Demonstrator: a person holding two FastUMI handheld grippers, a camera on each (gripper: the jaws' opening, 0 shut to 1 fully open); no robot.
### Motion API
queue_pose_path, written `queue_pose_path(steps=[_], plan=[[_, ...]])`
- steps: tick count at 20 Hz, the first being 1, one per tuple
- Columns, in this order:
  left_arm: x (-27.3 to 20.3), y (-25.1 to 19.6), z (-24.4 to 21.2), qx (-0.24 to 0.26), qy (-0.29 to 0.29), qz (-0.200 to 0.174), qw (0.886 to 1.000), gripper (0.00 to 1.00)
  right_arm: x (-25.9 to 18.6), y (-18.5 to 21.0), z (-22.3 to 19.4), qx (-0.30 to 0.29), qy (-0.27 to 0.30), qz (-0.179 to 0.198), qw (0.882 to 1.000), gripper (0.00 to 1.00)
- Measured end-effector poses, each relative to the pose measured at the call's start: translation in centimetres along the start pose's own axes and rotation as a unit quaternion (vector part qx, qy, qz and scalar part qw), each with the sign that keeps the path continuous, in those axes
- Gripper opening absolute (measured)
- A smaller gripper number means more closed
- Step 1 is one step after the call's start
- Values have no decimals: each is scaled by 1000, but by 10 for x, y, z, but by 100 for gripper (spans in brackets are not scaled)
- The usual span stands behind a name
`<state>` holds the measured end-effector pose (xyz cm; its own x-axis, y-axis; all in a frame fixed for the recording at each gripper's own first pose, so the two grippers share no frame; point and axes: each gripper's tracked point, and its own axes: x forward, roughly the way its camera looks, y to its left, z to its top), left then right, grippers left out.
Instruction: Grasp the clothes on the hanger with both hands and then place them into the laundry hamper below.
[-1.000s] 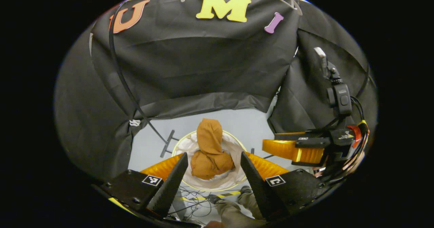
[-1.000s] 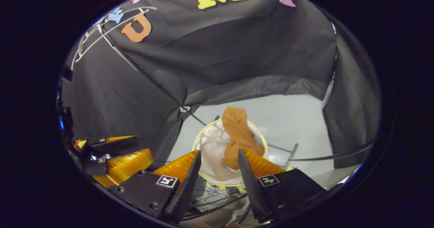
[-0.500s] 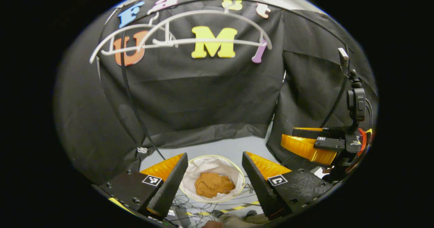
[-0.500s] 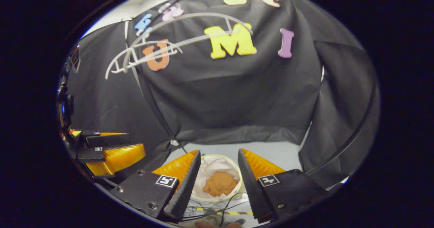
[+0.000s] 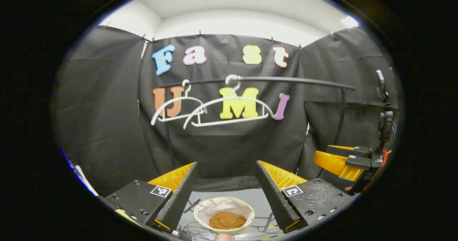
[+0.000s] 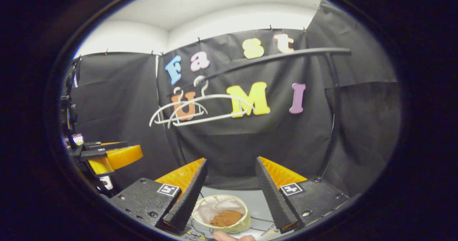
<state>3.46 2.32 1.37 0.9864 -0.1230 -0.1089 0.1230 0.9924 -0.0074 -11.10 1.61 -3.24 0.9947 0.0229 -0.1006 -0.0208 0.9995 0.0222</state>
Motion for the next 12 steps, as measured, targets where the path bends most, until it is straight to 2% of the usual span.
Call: queue_pose_path(steps=[2,4,5,6,9,12], plan=[[-24,-1,18,3,-35,23,999,100,-21,-5,22,5,-34,6,999,88],[-52,-4,40,10,-64,38,997,95,-42,-12,36,4,-57,7,998,87],[-63,-5,51,13,-79,46,996,92,-51,-17,47,-1,-71,3,997,91],[-73,-3,60,15,-90,48,995,100,-60,-24,57,-4,-83,-5,997,89],[-94,-2,79,18,-118,50,992,100,-80,-39,78,-9,-109,-25,994,89],[-97,4,81,23,-123,55,991,100,-91,-48,88,-19,-128,-45,991,88]])
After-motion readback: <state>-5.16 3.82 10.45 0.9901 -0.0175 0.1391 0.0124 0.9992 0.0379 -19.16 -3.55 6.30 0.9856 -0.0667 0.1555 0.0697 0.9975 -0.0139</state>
